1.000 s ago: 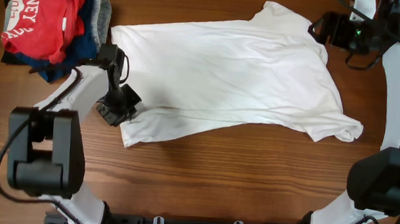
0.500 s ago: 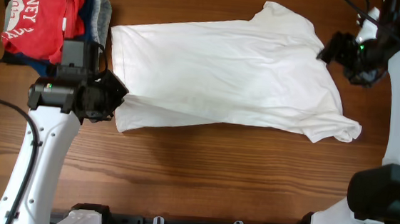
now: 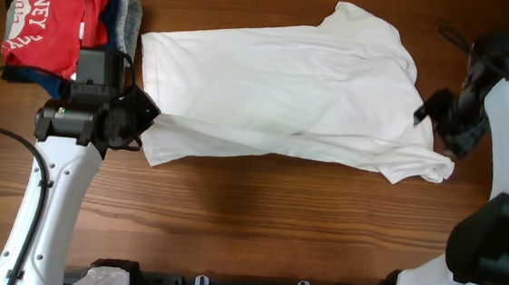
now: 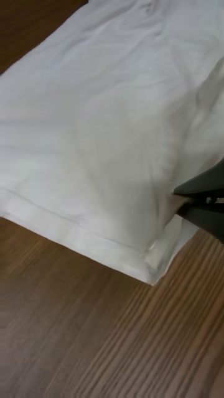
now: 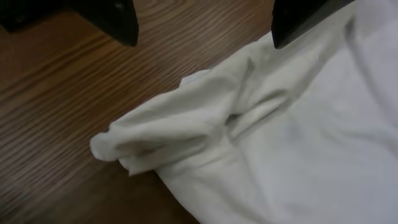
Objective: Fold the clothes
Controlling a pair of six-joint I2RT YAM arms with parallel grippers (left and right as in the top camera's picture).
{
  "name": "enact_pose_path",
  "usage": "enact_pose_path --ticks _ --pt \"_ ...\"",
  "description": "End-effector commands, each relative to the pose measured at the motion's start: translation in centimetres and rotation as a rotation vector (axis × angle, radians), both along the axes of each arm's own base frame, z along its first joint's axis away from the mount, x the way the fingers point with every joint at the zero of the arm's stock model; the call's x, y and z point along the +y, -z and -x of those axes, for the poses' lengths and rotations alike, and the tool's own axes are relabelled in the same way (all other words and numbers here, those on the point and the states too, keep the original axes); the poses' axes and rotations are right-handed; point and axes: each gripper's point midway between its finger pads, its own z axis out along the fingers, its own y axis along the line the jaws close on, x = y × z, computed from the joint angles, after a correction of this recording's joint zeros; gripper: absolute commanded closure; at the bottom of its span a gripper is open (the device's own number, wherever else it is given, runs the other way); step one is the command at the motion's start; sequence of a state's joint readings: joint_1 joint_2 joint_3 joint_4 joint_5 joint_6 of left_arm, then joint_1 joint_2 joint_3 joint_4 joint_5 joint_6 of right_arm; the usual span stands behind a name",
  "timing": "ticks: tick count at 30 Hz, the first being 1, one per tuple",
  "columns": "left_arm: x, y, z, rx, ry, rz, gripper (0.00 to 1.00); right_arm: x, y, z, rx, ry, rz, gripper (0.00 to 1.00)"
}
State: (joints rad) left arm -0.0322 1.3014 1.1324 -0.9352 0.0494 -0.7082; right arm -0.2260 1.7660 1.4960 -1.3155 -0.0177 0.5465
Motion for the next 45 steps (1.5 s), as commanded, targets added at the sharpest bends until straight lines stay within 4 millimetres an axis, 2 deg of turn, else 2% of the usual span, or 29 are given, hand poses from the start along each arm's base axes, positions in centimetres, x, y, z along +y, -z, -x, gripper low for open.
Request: enact_pose_path --ticks 1,7,11,17,21,25,30,33,36,42,45 --pt "1.5 -0.9 -0.7 -0.046 -0.022 -0.085 0.96 -0.5 2.5 1.8 0.037 0.086 -0.059 0.31" --pt "2.9 -1.0 -0.8 -0.052 -0.06 -0.155 0.96 -1.3 4.5 2.1 0.001 0.109 -0.131 0.32" --pt "4.4 -1.2 -0.7 -0.052 -0.101 -0.22 0.96 -2.0 4.5 2.1 -0.018 0.091 -0.144 0.32" --pt "6.2 -1.1 -0.6 -0.042 -0.159 -0.228 0.96 -3.3 4.3 3.1 -0.013 0.08 -0.148 0.32" --pt "6.8 -0.8 -0.6 -0.03 -0.174 -0.228 0.96 -4.2 3.9 3.7 -0.023 0.032 -0.149 0.32" --pt "6.7 -0.5 -0.7 -0.024 -0.172 -0.225 0.96 -3.3 4.3 4.2 -0.014 -0.033 -0.181 0.32" --pt "6.7 -0.5 -0.9 -0.029 -0.172 -0.225 0.96 -0.6 6.1 3.8 -0.052 -0.087 -0.267 0.35" --pt "6.7 -0.6 -0.9 -0.033 -0.173 -0.225 0.96 0.4 6.8 3.7 -0.061 -0.105 -0.289 0.4" --pt "6.7 -0.6 -0.9 -0.033 -0.173 -0.225 0.96 0.8 6.9 3.7 -0.07 -0.106 -0.31 0.51" --pt "6.7 -0.6 -0.9 -0.031 -0.172 -0.225 0.96 1.9 5.2 3.4 -0.127 -0.109 -0.361 0.75" --pt "6.7 -0.5 -0.9 -0.028 -0.172 -0.225 0.96 2.0 3.8 3.4 -0.168 -0.118 -0.342 0.78"
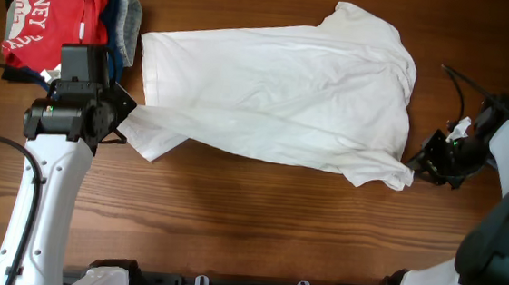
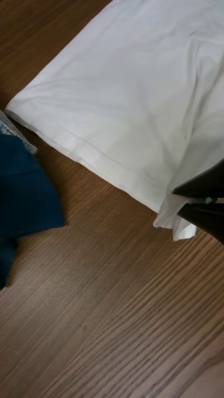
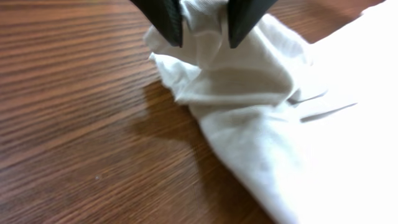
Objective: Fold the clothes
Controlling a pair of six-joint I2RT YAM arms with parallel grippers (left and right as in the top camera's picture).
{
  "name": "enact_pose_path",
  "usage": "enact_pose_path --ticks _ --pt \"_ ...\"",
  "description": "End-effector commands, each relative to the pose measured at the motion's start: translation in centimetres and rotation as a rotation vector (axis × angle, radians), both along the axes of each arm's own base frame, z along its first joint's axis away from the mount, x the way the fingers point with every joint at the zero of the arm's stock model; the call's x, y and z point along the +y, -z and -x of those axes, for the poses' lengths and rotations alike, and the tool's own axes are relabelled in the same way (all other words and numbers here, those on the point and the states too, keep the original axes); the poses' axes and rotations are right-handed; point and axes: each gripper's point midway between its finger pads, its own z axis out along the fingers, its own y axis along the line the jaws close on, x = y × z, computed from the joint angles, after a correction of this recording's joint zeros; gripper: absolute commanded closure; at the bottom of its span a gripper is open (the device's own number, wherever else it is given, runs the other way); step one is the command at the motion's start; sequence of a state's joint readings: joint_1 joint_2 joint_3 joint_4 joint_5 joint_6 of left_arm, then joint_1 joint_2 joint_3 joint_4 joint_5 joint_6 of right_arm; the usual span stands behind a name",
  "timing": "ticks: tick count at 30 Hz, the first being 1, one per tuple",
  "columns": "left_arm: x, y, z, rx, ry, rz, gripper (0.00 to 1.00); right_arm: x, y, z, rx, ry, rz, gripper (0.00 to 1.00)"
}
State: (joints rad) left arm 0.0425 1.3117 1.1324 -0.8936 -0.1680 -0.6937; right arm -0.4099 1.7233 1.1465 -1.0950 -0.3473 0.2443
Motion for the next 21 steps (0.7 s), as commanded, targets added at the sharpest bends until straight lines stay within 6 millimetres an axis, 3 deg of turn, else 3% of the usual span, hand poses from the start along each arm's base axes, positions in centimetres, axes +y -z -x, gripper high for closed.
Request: enact_pose_path --ticks 1,5,7,8,14,16,19,21 --pt "0.6 -0.2 -0.1 0.002 -0.01 -0.025 0.96 0.7 -3.0 -0.3 -0.106 -0.008 -0.004 0.78" --pt "0.6 -0.2 -0.1 0.002 -0.01 -0.025 0.96 0.5 -3.9 -0.1 -0.138 -0.041 0.029 0.8" --pt "0.6 -0.1 0.0 0.005 -0.009 -0.025 0.96 0.5 -3.8 0.0 -0.137 -0.055 0.027 0.94" --pt "0.6 -0.1 0.0 0.007 -0.009 -0.025 0.96 0.5 -3.9 0.0 -0.139 -0.055 0.027 0.96" --pt "0.3 -0.8 0.1 -0.017 -0.001 -0.01 0.96 0.3 -5.1 -0.3 -0.187 -0.077 0.056 0.96" --pt "0.3 -1.1 0.2 -0.028 -0.002 -0.012 0.96 -0.2 -4.8 0.2 -0.158 -0.081 0.09 0.89" --pt "0.3 -1.1 0.1 -0.03 -0.001 -0.011 0.96 -0.9 -3.6 1.4 -0.1 -0.08 0.135 0.6" --pt "0.3 -1.1 0.1 -0.029 -0.001 -0.011 0.96 -1.0 -2.9 2.0 -0.076 -0.077 0.148 0.51"
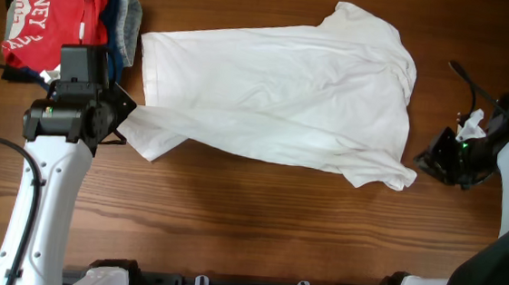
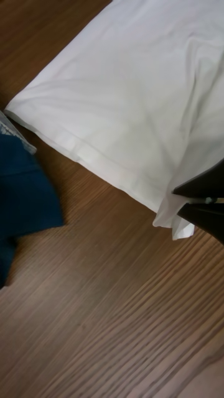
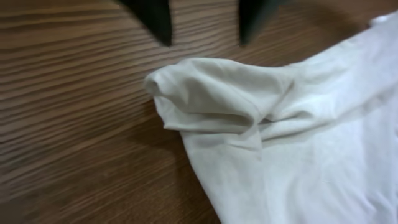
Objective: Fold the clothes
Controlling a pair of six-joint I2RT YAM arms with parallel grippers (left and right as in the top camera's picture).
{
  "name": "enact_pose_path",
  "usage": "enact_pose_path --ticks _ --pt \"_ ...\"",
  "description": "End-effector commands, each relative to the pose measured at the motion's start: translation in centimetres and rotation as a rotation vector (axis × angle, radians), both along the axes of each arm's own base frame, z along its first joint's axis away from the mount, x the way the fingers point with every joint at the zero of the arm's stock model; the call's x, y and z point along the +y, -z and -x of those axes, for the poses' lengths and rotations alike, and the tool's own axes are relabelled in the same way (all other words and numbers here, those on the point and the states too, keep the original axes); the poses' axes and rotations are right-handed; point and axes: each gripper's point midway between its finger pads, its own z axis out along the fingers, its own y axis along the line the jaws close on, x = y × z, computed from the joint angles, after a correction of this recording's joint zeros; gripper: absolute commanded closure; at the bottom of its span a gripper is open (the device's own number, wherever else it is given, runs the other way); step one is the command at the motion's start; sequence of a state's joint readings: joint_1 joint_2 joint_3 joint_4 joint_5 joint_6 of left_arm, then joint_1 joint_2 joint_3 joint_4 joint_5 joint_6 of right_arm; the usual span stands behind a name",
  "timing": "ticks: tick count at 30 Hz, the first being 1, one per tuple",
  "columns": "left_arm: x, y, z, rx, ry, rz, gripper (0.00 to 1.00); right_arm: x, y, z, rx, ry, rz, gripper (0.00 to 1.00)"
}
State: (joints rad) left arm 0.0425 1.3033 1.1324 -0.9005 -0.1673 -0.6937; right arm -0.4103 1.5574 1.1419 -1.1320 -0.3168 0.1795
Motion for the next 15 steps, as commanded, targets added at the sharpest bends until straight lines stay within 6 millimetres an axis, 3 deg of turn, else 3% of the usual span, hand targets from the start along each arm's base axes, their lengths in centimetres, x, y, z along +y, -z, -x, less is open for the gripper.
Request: enact_pose_path --ticks 1,5,15 --pt "0.3 -0.9 -0.1 -0.027 -0.001 -0.012 0.96 -0.8 1.5 1.8 0.061 0.008 0.072 0.49" --pt "0.3 -0.9 -0.1 -0.027 -0.001 -0.011 0.96 -0.7 3.0 2.1 0.064 0.013 0.073 0.43" --pt "0.3 -0.5 -0.1 -0.014 -0.001 -0.01 0.96 -0.5 4.6 1.0 0.005 0.058 0.054 0.43"
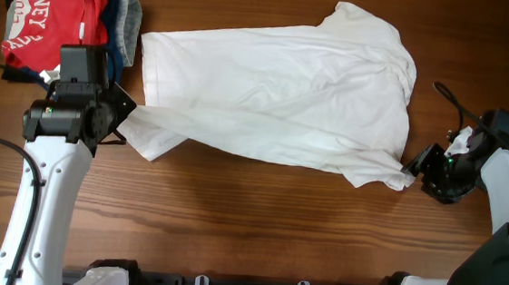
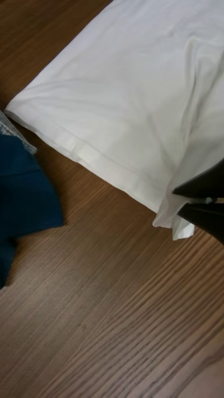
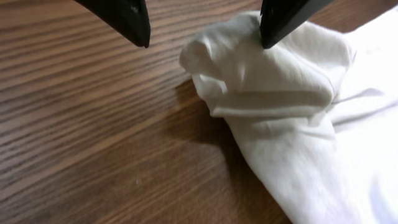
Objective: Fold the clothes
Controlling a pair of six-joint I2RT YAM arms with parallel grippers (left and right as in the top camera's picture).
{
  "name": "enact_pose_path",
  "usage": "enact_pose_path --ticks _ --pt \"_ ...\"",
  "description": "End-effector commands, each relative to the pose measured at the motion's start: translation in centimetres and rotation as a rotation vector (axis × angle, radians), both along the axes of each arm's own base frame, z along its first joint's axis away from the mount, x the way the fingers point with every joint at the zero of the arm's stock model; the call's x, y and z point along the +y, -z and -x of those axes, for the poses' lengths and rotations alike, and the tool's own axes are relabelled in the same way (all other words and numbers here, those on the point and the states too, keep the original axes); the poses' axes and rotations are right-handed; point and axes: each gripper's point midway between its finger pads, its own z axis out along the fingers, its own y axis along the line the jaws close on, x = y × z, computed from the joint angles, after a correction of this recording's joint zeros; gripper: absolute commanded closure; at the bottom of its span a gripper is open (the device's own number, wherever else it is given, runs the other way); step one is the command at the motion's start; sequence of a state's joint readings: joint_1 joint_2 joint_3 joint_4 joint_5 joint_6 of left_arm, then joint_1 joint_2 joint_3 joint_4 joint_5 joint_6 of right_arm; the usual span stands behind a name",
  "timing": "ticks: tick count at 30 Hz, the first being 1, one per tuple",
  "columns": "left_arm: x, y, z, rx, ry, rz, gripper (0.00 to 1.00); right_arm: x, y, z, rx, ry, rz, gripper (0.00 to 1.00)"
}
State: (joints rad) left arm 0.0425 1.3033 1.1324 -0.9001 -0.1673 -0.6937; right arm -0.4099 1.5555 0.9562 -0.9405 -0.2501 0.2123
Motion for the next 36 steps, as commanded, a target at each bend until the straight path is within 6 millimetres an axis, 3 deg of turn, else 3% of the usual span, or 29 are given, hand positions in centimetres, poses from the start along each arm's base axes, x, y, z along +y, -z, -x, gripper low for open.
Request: enact_pose_path --ticks 1,7,15,20,26,36 --pt "0.3 -0.5 -0.1 -0.014 -0.001 -0.01 0.96 0.1 -0.2 -0.6 -0.03 0.032 -0.006 0.43" --pt "0.3 -0.5 -0.1 -0.014 -0.001 -0.01 0.96 0.5 -0.3 -2.0 -0.087 0.044 -0.03 0.46" --pt "0.3 -0.5 -0.1 -0.014 -0.001 -0.011 0.96 2.8 -0.4 -2.5 -0.075 0.03 -0.055 0.67" --pt "0.3 -0.5 -0.1 -0.014 -0.001 -0.011 0.96 4.0 -0.2 -1.5 -0.026 -0.01 -0.055 0.68" --pt "0.3 -0.5 -0.1 -0.013 -0.001 -0.01 0.96 2.9 0.3 0.2 0.055 -0.005 0.02 0.63" --pt "0.3 -0.4 0.0 -0.009 -0.001 -0.01 0.96 2.8 0.6 0.0 0.043 -0.008 0.028 0.61"
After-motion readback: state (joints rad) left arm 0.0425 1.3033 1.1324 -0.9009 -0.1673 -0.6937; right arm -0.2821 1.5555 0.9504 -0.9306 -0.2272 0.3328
